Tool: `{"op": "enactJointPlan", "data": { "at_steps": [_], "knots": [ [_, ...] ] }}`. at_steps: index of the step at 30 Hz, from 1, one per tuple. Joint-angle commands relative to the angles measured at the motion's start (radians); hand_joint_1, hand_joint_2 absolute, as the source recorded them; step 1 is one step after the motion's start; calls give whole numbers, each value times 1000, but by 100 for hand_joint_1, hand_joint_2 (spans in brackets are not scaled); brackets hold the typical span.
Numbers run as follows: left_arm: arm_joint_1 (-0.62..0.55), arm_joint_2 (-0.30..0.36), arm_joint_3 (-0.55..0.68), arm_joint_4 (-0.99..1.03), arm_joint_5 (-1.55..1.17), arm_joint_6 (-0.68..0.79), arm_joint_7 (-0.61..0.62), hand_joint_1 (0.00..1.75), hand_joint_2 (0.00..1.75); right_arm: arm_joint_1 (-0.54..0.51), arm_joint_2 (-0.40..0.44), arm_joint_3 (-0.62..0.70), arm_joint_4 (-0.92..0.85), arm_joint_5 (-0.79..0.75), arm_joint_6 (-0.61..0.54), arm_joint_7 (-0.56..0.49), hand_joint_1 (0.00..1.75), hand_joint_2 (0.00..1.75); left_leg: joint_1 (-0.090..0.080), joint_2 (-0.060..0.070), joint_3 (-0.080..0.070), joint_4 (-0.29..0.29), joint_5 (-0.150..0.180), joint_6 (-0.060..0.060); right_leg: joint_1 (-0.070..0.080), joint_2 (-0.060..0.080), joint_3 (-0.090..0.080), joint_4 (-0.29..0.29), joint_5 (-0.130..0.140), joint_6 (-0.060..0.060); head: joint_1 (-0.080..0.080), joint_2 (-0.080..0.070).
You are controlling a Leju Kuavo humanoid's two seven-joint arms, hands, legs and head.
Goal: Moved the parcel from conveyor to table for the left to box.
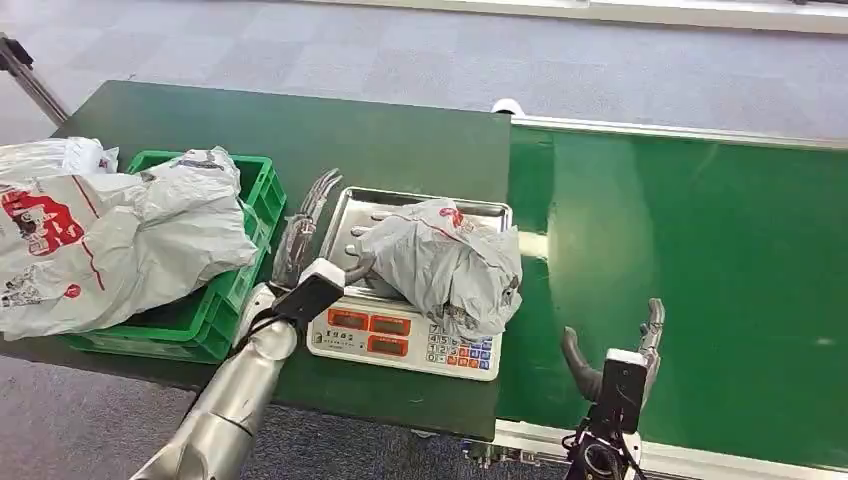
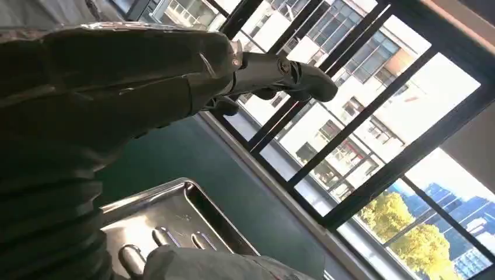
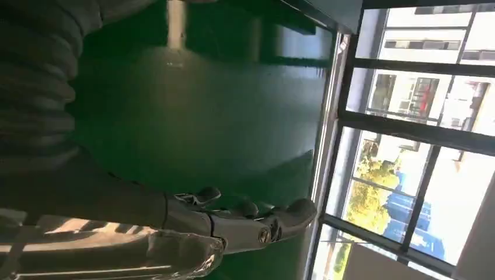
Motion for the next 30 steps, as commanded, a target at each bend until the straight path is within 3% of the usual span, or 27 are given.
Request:
{"op": "enactJointPlan", "data": {
  "at_steps": [1,5,11,14,21,23,25,30],
  "knots": [
    [-230,61,-115,300,-76,-56,59,0,175,15,6,-45,-4,13,16,3,0,175,0,-1,1,0,0,0,0,-2,2,-1,0,0,0,0],
    [-330,69,-179,409,-122,-159,134,0,175,35,-1,-52,-20,11,22,3,0,175,0,-2,0,0,0,0,0,-3,1,0,0,0,-1,0],
    [-360,77,-278,420,-202,-174,106,0,175,37,3,-64,-31,11,37,3,0,175,0,0,1,0,0,1,0,-2,1,0,0,-1,-1,0],
    [-360,77,-278,420,-202,-174,106,0,175,37,3,-64,-31,11,37,3,0,175,0,-1,0,0,0,0,0,-2,1,0,0,-1,0,0],
    [-304,80,-347,306,-132,-331,11,0,175,26,7,-78,-24,20,43,6,0,175,0,0,1,-1,0,1,0,-1,1,-1,0,0,0,0],
    [-267,105,-392,201,-58,-485,-47,0,175,19,6,-80,-11,22,37,13,0,175,0,0,1,-1,0,1,0,-1,1,-1,0,0,0,0],
    [-257,122,-423,161,-36,-552,-56,0,175,16,5,-84,-3,18,27,9,0,175,0,2,2,-1,-1,1,0,1,2,-1,0,0,0,0],
    [-260,124,-432,154,-32,-565,-58,0,175,20,2,-87,-1,15,25,6,0,175,0,2,1,0,0,0,0,0,1,0,0,0,0,0]
  ]
}}
